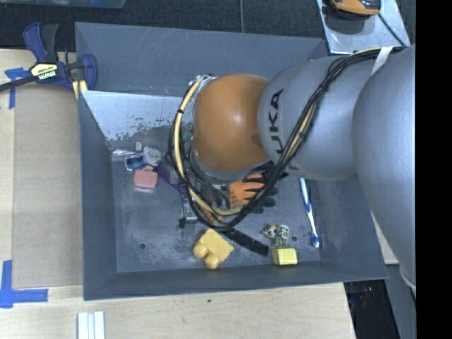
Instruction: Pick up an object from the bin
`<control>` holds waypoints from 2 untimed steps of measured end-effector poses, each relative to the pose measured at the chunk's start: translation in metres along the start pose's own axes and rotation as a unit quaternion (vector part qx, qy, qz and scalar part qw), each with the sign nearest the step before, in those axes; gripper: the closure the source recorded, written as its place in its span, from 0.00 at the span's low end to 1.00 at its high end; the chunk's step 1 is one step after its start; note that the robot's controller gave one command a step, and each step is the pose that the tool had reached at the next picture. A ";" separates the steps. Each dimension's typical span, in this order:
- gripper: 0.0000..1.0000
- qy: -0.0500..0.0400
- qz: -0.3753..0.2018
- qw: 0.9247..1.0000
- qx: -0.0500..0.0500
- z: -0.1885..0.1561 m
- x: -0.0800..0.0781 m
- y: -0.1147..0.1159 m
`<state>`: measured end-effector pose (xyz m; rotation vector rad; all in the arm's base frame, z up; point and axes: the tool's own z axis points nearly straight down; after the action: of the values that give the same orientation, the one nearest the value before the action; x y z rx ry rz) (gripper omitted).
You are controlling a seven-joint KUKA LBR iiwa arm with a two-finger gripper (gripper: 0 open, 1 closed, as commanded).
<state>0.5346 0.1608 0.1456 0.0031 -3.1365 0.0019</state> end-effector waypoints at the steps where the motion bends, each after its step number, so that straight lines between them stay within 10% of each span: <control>1: 0.00 -0.004 0.001 1.000 -0.001 -0.004 -0.002 0.000; 2: 0.00 -0.005 0.005 1.000 -0.001 0.055 -0.039 -0.083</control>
Offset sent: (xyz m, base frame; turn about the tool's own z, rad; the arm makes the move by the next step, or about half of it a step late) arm 0.0488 -0.1096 -0.0756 0.0165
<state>0.5732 0.0778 0.0903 -0.0111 -3.1467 -0.0009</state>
